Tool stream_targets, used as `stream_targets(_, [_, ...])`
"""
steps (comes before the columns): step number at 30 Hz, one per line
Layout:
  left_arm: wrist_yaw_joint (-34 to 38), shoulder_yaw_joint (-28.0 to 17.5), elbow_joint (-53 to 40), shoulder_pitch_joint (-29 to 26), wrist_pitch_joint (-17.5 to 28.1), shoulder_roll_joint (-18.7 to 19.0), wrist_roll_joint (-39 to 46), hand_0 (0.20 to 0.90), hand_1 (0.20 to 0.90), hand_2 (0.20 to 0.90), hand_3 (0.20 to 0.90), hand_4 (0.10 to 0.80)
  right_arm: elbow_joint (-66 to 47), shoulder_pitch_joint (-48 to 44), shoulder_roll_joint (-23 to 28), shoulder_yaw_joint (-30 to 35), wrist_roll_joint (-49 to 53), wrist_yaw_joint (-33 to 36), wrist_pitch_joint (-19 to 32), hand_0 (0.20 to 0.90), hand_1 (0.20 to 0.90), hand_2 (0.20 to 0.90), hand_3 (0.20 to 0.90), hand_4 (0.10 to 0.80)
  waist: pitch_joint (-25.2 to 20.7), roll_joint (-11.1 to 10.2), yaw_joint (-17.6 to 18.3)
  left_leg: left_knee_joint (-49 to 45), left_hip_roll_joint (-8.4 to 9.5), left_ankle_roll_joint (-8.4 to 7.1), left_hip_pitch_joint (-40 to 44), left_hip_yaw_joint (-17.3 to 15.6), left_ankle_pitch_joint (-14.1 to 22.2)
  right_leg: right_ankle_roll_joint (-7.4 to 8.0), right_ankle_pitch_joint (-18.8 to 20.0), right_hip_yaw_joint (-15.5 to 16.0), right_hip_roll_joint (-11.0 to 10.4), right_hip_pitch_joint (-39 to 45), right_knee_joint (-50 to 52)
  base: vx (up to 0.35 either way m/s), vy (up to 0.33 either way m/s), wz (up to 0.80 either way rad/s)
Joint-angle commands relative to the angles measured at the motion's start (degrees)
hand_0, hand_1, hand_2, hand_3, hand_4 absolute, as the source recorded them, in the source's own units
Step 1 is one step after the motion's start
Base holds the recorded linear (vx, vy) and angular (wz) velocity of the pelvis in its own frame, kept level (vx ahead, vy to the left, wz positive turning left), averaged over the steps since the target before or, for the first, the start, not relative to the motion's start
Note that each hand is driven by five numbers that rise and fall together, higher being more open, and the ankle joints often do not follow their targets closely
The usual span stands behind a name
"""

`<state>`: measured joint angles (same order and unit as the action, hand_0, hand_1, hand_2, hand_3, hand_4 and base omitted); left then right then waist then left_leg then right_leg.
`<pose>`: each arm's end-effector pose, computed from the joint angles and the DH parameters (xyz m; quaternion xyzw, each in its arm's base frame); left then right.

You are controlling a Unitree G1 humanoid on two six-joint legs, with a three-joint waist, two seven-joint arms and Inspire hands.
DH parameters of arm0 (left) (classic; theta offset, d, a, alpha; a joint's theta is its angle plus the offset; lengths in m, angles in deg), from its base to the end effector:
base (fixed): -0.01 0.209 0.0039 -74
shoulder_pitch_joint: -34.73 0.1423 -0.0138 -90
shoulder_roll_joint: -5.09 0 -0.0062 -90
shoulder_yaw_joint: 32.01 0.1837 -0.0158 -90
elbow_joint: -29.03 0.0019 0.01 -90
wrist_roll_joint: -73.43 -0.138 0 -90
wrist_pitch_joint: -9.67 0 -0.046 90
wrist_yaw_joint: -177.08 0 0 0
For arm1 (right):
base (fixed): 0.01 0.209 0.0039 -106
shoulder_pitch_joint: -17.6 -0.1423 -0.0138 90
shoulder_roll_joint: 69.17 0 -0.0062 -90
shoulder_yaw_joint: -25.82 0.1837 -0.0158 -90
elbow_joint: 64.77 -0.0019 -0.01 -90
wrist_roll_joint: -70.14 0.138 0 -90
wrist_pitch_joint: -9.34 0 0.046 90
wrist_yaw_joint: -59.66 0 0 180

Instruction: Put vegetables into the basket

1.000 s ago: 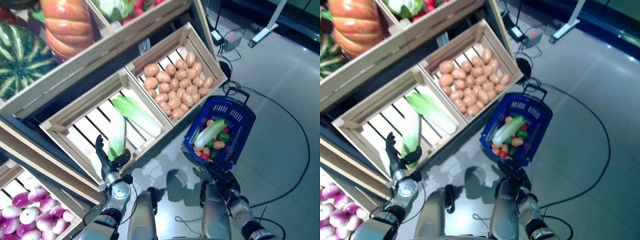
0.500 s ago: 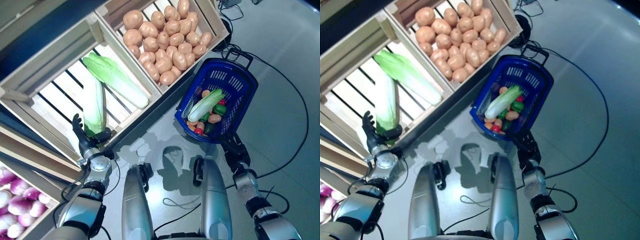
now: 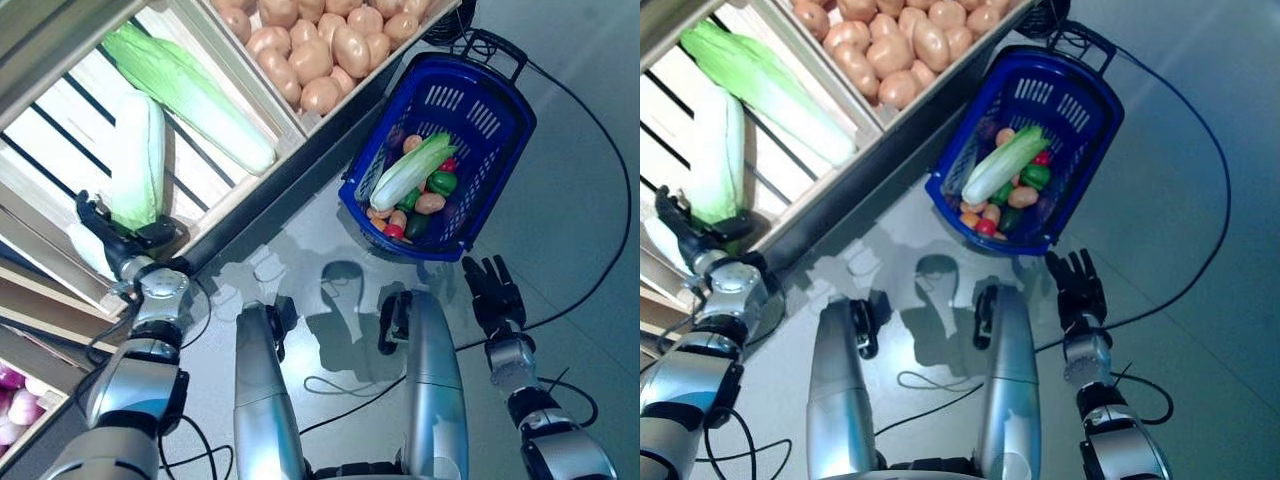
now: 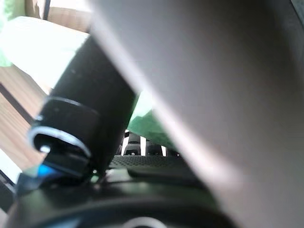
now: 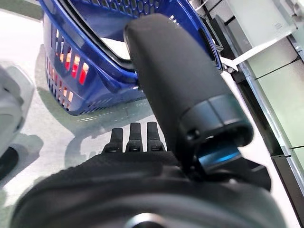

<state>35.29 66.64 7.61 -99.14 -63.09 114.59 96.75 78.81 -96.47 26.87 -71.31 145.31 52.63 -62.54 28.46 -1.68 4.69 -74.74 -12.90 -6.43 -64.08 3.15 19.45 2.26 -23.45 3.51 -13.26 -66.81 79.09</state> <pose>0.3045 0.3028 0.0978 0.1216 -0.0106 0.4647 0.8770 0.2538 -0.2506 0.0040 0.3761 0.0274 -0.1791 0.9087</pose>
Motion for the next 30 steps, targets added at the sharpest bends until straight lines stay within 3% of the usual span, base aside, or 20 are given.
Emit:
stream_targets(1, [-8.95, 3.24, 6.05, -2.20, -7.28, 5.72, 4.94, 0.900, 0.900, 0.900, 0.900, 0.800, -4.26, 4.10, 2.37, 5.06, 1.76, -1.75, 3.34, 0.900, 0.900, 0.900, 0.900, 0.800, -2.24, -1.61, 0.41, -2.08, -1.32, 2.67, 2.64, -2.50, 6.59, 1.13, -2.22, -2.10, -2.21, 5.18, -0.78, 0.017, -0.019, -0.19])
stream_targets(2, [-9.15, 3.14, 6.03, -2.20, -7.69, 6.11, 4.70, 0.900, 0.900, 0.900, 0.900, 0.800, -4.33, 4.32, 2.37, 5.13, 1.78, -2.03, 3.32, 0.900, 0.900, 0.900, 0.900, 0.800, -2.31, -1.54, 0.41, -2.48, -1.29, 2.65, 2.23, -2.45, 6.73, 1.17, -2.30, -2.14, -2.25, 4.78, -0.42, 0.011, -0.017, -0.23])
stream_targets(3, [-9.13, 3.26, 5.97, -2.19, -7.78, 6.50, 4.88, 0.639, 0.639, 0.639, 0.639, 0.626, -4.46, 4.37, 2.42, 5.17, 1.76, -2.10, 3.26, 0.900, 0.900, 0.900, 0.900, 0.800, -2.30, -1.45, 0.45, -2.68, -1.35, 2.70, 2.02, -2.46, 6.76, 1.17, -2.33, -2.17, -2.27, 4.54, -0.21, 0.005, -0.014, -0.20])
stream_targets(4, [-10.15, 3.29, 5.93, -2.15, -7.39, 6.87, 5.50, 0.300, 0.300, 0.300, 0.300, 0.400, -4.52, 4.40, 2.46, 5.19, 1.76, -2.25, 3.24, 0.900, 0.900, 0.900, 0.900, 0.800, -2.32, -1.34, 0.48, -2.93, -1.45, 2.72, 1.81, -2.46, 6.84, 1.16, -2.39, -2.16, -2.35, 4.31, 0.05, 0.001, -0.009, 0.26])
stream_targets(15, [-13.04, 1.06, 2.43, 1.82, -6.66, 6.87, 8.31, 0.300, 0.300, 0.300, 0.300, 0.400, -7.45, 6.04, 2.41, 5.36, 1.08, -1.61, 3.04, 0.900, 0.900, 0.900, 0.900, 0.800, -4.25, 0.22, 0.95, 0.87, -2.29, 2.59, 7.52, -4.15, 5.76, 1.18, -1.93, -1.47, -2.75, 9.56, -3.90, 0.017, -0.001, 0.03])
stream_targets(24, [-13.30, -1.76, 0.38, 8.28, -1.50, 4.64, 8.95, 0.300, 0.300, 0.300, 0.300, 0.400, -8.73, 7.93, 1.95, 5.20, -0.62, -0.85, 3.15, 0.900, 0.900, 0.900, 0.900, 0.800, -8.34, 1.49, 0.78, 15.36, -2.31, 2.69, 23.49, -8.30, 1.53, 0.43, 1.30, 0.15, -3.76, 23.97, -16.35, 0.065, 0.023, -0.05])
stream_targets(30, [-12.95, -5.20, -4.36, 15.99, 3.51, -0.63, 10.15, 0.300, 0.300, 0.300, 0.300, 0.400, -11.93, 12.54, -2.09, 3.48, -2.97, -0.81, 5.88, 0.900, 0.900, 0.900, 0.900, 0.800, -12.64, 1.77, -0.41, 28.75, -0.84, 3.29, 37.13, -10.42, -2.12, 1.02, 4.46, 1.34, -4.74, 36.67, -26.76, 0.096, -0.026, 0.06])
